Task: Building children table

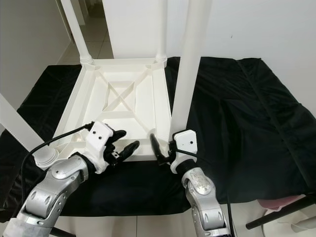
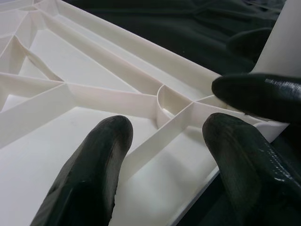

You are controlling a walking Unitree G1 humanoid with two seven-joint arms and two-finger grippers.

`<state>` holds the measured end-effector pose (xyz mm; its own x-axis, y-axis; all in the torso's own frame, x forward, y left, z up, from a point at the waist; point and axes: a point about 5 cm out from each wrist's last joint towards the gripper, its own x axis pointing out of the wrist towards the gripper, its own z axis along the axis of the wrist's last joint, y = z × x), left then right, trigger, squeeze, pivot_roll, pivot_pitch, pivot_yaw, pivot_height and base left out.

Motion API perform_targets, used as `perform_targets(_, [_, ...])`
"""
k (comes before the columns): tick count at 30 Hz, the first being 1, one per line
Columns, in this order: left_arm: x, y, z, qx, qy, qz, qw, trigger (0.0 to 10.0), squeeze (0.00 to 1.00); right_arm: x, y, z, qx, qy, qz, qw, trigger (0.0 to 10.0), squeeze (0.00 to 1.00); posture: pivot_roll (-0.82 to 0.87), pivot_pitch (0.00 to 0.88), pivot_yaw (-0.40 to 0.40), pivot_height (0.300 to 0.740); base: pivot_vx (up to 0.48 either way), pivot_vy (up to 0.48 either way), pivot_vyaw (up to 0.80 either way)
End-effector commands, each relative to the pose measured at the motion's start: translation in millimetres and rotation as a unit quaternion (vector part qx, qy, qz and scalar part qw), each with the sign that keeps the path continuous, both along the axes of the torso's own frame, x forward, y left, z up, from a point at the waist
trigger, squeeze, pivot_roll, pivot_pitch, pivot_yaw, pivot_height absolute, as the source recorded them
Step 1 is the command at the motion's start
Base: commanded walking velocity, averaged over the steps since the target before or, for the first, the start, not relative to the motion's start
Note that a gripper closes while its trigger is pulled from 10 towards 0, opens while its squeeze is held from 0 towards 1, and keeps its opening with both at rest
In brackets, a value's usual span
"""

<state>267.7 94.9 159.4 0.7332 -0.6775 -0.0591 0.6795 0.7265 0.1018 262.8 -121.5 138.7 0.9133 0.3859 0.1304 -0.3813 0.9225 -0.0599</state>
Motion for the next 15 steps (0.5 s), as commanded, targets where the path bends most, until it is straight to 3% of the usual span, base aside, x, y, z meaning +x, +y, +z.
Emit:
perform_targets(1, [1.4, 1.0, 0.0, 0.005, -0.005, 0.005, 1.000, 10.0, 0.00, 2.1, -0.7, 0.4, -0.003, -0.004, 0.004, 1.000, 10.0, 0.00, 0.01, 0.072, 0.054, 0.740, 0.000, 0.000, 0.00])
perform_targets(11, [-2.4, -3.0, -4.3, 0.021, -0.023, -0.025, 0.999, 10.0, 0.00, 11.4, -9.9, 5.8, -0.010, -0.017, 0.004, 1.000, 10.0, 0.00, 0.00, 0.054, 0.029, 0.740, 0.000, 0.000, 0.00])
perform_targets(15, [6.0, -8.2, 0.6, 0.021, -0.038, -0.034, 0.998, 10.0, 0.00, 13.4, -6.9, 4.7, -0.013, -0.019, 0.010, 1.000, 10.0, 0.00, 0.00, 0.051, 0.024, 0.740, 0.000, 0.000, 0.00])
